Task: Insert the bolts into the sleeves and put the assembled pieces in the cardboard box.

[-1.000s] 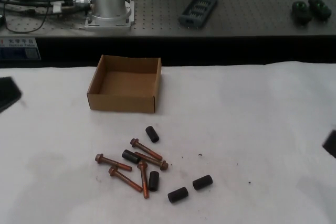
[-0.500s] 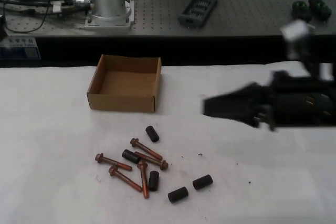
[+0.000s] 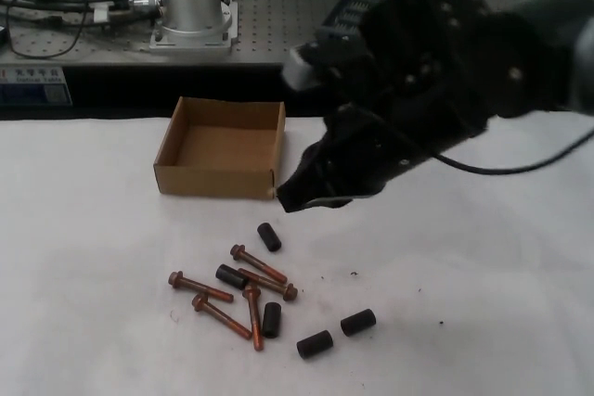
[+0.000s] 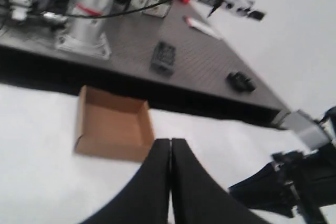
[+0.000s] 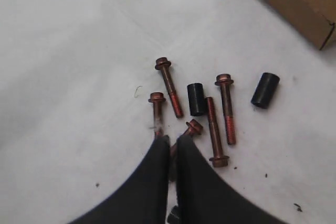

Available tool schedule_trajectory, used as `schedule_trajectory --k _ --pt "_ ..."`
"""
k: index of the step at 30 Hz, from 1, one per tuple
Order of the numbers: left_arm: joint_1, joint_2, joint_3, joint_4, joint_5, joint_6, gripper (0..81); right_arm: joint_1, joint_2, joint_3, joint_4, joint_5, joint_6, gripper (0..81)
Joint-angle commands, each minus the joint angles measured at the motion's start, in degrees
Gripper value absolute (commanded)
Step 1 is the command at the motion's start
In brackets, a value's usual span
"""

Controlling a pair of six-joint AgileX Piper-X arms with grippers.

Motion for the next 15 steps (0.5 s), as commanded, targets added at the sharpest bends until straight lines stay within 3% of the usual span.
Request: schedule_trajectory --k 1,5,9,15 --pt "-0.14 -2.04 -0.38 4.85 -3.41 5.24 0.6 2.45 4.77 -5.61 6.03 2.47 -3.94 4.9" --pt "-0.14 -6.69 -0.38 6.79 -4.09 7.88 0.6 4.71 9.68 -8.91 6.14 4.42 -7.74 4.9" --pt "-0.14 -10.35 -0.38 7.54 -4.09 7.87 0.6 5.8 14.55 -13.44 9.57 4.53 -5.98 1.9" --pt "-0.14 -13.13 -0.38 12.61 -4.09 7.1 0.6 8.17 17.82 -17.28 15.32 8.25 -6.0 22.1"
